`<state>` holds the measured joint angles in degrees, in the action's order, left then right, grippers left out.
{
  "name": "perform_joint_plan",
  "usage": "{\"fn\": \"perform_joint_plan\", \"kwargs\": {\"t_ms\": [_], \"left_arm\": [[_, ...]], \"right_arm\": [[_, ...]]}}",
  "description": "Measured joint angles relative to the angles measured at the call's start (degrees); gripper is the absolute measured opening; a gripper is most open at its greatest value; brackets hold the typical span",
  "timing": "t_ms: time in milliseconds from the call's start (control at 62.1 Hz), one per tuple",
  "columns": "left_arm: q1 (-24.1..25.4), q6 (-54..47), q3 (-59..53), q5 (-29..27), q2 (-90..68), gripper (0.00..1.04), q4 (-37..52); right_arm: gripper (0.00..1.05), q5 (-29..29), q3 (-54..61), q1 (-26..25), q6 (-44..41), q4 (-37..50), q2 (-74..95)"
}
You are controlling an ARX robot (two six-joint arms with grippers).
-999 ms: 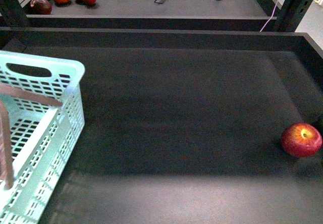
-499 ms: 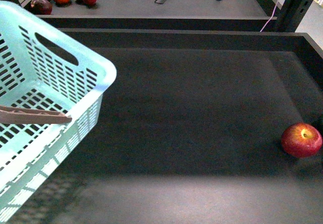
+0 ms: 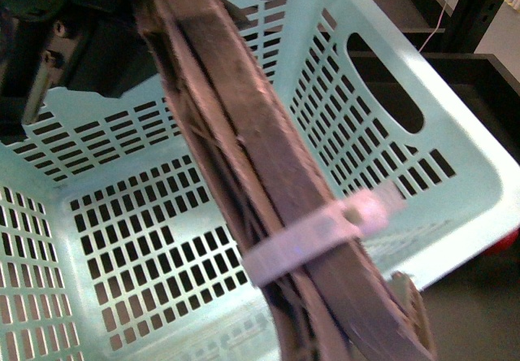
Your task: Pick apple with right arm and hold basket with left
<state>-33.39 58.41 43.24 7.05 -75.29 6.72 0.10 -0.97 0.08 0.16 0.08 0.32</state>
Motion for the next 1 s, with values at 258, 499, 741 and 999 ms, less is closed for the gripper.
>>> {"fn": "perform_joint_plan", "kwargs": {"t_ms": [258, 499, 741, 999], "left_arm": [[-2.45, 0.33, 0.15, -0.07, -0.04, 0.14, 0.07], [-2.45, 0.31, 0.15, -0.72, -0.04, 0.14, 0.07], [-2.56, 0.33, 0.28, -0.04, -0.04, 0.14, 0.07], [-2.51, 0.39, 0.33, -0.66, -0.04, 0.14, 0.07]], "right_arm": [[0.96, 0.00, -0.02, 0.00, 0.02, 0.00, 0.00], [0.96, 0.00, -0.02, 0.00, 0.02, 0.00, 0.00], [0.96, -8.74, -8.35, -7.91, -6.60, -17.20, 22.51], [0.96, -7.30, -13.66, -12.74, -8.87, 9.66, 57.86]]}}
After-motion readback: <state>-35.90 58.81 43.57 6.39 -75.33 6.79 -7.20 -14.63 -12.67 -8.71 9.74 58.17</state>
